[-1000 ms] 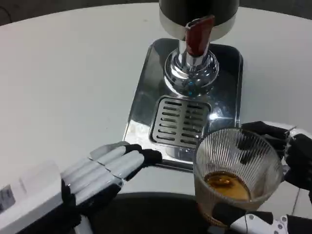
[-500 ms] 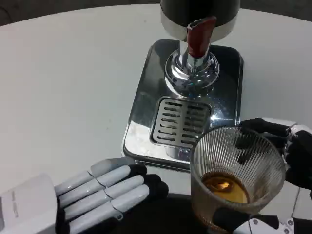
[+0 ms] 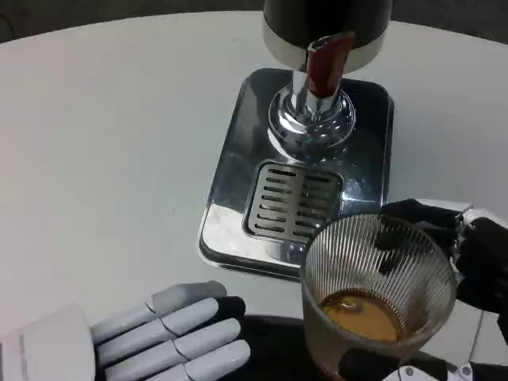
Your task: Grasp the cup under the faucet to collect the drink, then remove the cup.
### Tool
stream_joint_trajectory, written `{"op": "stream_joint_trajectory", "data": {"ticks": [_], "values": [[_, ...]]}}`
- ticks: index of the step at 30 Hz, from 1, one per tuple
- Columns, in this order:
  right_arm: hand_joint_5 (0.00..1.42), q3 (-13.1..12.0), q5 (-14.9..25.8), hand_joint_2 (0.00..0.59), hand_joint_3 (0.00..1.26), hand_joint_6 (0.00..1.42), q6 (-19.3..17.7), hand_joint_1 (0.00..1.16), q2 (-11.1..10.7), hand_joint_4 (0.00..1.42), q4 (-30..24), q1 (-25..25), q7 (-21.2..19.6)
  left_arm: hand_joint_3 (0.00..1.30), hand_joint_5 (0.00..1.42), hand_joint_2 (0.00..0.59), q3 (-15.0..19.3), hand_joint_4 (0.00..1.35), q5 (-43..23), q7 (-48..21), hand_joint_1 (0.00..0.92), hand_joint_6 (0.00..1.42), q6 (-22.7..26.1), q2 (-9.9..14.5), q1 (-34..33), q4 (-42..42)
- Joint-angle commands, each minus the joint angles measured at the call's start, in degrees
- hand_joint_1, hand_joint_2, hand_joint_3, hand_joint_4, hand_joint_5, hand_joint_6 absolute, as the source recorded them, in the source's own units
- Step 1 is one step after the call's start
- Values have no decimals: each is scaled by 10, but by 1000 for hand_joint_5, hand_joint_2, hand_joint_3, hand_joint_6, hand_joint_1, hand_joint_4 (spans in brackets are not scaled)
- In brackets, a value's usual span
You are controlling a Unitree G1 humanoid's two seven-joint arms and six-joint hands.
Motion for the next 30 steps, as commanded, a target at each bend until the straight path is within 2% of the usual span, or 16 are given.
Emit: {"op": "stream_joint_trajectory", "data": {"ticks": [1,30], "values": [[1011,4,13,111,798,971,-24,971,-1,852,-15,10,4,31,0,93,9,0,-4,2,0,0,-14,8,11,0],[1011,19,11,117,798,987,-38,967,-2,852,-15,16,7,14,0,93,25,0,-1,5,0,0,-2,8,12,-15]]}}
